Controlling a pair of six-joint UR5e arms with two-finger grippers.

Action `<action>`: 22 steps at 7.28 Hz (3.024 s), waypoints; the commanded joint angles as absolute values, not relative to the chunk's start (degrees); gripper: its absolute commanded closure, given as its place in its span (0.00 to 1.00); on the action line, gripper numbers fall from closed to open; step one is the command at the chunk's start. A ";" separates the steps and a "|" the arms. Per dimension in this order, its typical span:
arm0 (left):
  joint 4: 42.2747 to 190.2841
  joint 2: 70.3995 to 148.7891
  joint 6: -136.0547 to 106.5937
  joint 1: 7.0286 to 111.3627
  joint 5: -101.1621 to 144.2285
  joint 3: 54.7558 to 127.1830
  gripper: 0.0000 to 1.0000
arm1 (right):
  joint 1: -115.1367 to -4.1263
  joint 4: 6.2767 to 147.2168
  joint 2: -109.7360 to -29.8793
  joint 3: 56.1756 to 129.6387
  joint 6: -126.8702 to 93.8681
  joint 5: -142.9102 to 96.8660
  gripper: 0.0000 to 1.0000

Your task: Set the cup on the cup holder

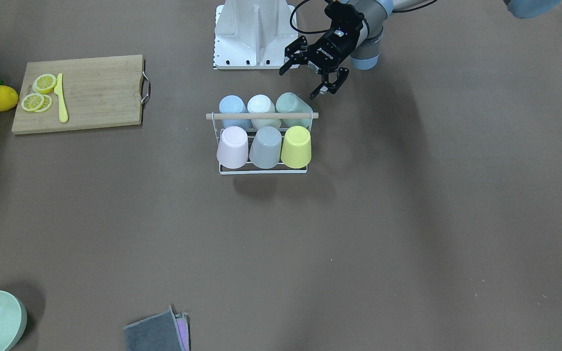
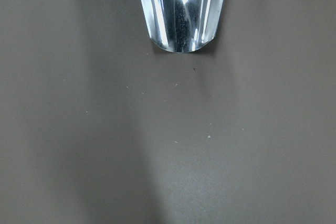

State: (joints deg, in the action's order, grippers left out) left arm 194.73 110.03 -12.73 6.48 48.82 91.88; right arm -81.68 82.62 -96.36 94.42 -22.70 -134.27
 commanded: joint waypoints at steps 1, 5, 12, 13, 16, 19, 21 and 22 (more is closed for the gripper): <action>193.11 109.95 -12.66 10.70 49.48 96.92 0.02 | -81.74 82.62 -96.59 94.13 -22.59 -134.21 0.00; 161.74 109.95 -15.54 28.67 67.87 103.00 0.02 | -81.74 82.62 -96.59 94.13 -22.68 -134.65 0.00; 116.20 98.91 -21.62 58.62 105.90 107.11 0.02 | -81.74 82.62 -96.59 93.96 -22.68 -134.38 0.00; 106.62 95.83 -21.71 61.23 112.96 109.84 0.02 | -81.74 82.62 -96.59 93.96 -22.68 -134.30 0.00; 97.82 85.57 -21.18 71.70 128.41 103.99 0.02 | -81.74 82.62 -96.59 93.78 -22.68 -134.30 0.00; 98.00 81.14 -21.27 82.40 137.75 93.46 0.02 | -81.65 82.71 -96.77 93.69 -22.68 -134.47 0.00; 96.86 80.51 -21.18 86.91 139.04 93.25 0.02 | -81.74 82.71 -96.68 93.69 -22.68 -134.82 0.00; 90.94 81.46 -20.92 88.23 139.22 94.47 0.02 | -81.74 82.71 -96.68 93.78 -22.68 -134.91 0.00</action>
